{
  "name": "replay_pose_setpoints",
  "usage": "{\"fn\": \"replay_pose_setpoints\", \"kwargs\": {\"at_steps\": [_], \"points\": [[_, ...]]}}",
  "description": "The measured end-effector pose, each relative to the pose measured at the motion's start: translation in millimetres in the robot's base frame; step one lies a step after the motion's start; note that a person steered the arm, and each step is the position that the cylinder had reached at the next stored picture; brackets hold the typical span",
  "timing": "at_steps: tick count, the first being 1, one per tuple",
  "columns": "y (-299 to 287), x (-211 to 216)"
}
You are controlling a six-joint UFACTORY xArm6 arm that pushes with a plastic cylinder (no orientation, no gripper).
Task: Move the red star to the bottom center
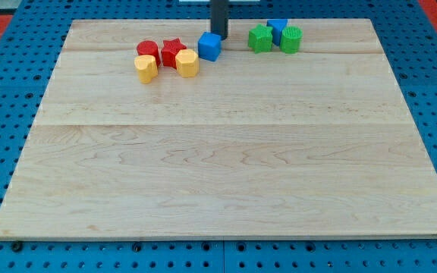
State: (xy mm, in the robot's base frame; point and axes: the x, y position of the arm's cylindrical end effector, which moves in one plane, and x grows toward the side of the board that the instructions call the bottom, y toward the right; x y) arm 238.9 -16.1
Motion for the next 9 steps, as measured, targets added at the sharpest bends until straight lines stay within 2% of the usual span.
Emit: {"fn": "replay_pose_setpoints", "kwargs": {"at_steps": [1,2,4,9], "points": [[-25,-16],[-87,-18],[-75,-17],[-93,-12]]}}
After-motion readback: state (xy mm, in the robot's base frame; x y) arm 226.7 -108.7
